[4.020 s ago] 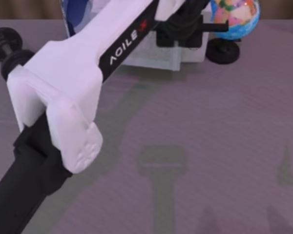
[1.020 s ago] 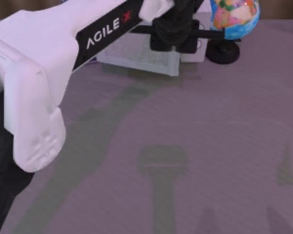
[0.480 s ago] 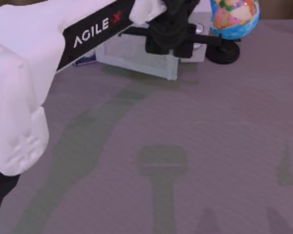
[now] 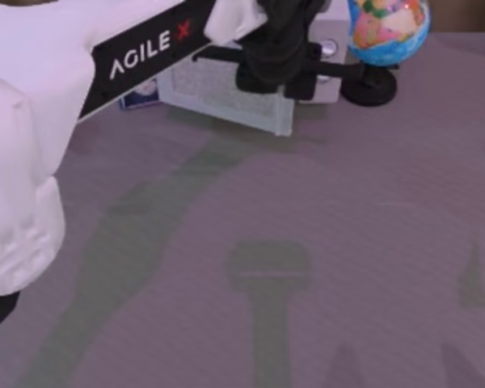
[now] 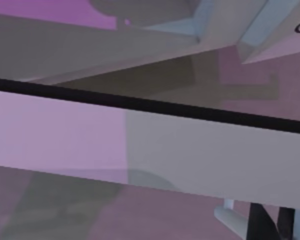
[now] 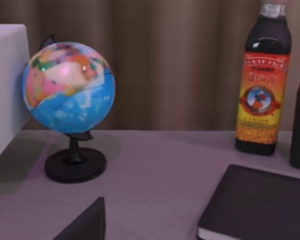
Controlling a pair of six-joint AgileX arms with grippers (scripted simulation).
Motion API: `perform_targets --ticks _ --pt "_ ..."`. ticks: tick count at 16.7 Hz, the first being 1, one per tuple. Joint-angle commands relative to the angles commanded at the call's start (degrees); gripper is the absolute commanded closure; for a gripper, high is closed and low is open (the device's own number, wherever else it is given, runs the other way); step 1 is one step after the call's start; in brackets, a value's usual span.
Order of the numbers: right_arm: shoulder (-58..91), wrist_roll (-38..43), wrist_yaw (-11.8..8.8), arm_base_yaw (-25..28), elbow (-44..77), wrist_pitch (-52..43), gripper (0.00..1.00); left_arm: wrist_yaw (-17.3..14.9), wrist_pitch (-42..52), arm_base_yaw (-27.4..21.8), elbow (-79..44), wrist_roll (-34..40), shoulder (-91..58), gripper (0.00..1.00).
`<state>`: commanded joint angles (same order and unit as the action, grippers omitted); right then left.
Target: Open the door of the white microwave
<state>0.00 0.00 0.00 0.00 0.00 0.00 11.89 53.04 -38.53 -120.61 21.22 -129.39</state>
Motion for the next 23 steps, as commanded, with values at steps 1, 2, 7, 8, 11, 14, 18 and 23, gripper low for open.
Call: perform_targets --ticks 1,2,7,8,11,14,18,23 --pt "0.0 0.0 0.0 0.0 0.0 0.0 0.0 0.0 0.0 0.0 0.0 0.0 0.0 1.0" --pt "0.0 0.0 0.0 0.0 0.0 0.0 0.0 0.0 0.0 0.0 0.0 0.0 0.0 1.0" --pt "0.0 0.0 0.0 0.0 0.0 0.0 0.0 0.0 0.0 0.0 0.0 0.0 0.0 1.0" --pt "0.0 0.0 0.0 0.0 0.0 0.0 0.0 0.0 0.0 0.0 0.0 0.0 0.0 1.0" --pt "0.0 0.0 0.0 0.0 0.0 0.0 0.0 0.0 0.0 0.0 0.0 0.0 0.0 1.0" --pt "0.0 0.0 0.0 0.0 0.0 0.0 0.0 0.0 0.0 0.0 0.0 0.0 0.0 1.0" --pt "0.0 0.0 0.0 0.0 0.0 0.0 0.0 0.0 0.0 0.0 0.0 0.0 0.0 1.0" --pt "0.0 0.0 0.0 0.0 0.0 0.0 0.0 -0.5 -0.5 -0.3 1.0 -0.4 0.5 1.0"
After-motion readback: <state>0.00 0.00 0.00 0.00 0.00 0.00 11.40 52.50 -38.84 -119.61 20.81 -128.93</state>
